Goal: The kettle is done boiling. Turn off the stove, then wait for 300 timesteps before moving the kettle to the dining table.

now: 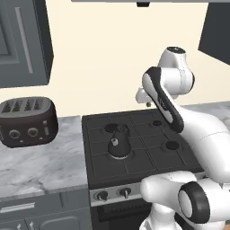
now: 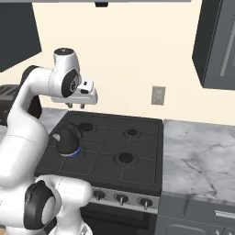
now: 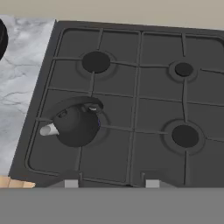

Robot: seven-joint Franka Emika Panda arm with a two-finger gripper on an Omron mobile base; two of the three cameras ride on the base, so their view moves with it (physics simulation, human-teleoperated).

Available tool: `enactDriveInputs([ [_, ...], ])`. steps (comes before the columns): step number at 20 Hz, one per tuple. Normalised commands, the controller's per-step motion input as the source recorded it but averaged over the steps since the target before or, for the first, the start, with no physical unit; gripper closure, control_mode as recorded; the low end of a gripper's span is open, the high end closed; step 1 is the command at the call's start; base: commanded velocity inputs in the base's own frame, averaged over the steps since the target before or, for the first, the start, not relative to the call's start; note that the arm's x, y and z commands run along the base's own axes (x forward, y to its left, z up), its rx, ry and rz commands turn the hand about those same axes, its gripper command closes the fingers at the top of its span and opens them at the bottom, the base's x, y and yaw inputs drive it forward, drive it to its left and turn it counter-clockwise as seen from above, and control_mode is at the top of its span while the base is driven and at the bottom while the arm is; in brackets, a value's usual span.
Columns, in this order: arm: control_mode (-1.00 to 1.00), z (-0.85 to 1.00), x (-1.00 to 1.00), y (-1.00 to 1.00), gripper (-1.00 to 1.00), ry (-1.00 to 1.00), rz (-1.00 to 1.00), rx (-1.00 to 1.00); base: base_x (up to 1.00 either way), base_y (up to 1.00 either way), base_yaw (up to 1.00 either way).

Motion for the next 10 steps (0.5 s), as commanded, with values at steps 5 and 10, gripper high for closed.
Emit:
enactDriveInputs([
  [5, -1.00, 0.00, -0.25, 0.00, -1.00, -0.11, 0.00, 0.00, 0.00, 0.00, 0.00],
  [10, -1.00, 0.00, -0.39, 0.02, -1.00, -0.18, 0.00, 0.00, 0.00, 0.00, 0.00],
])
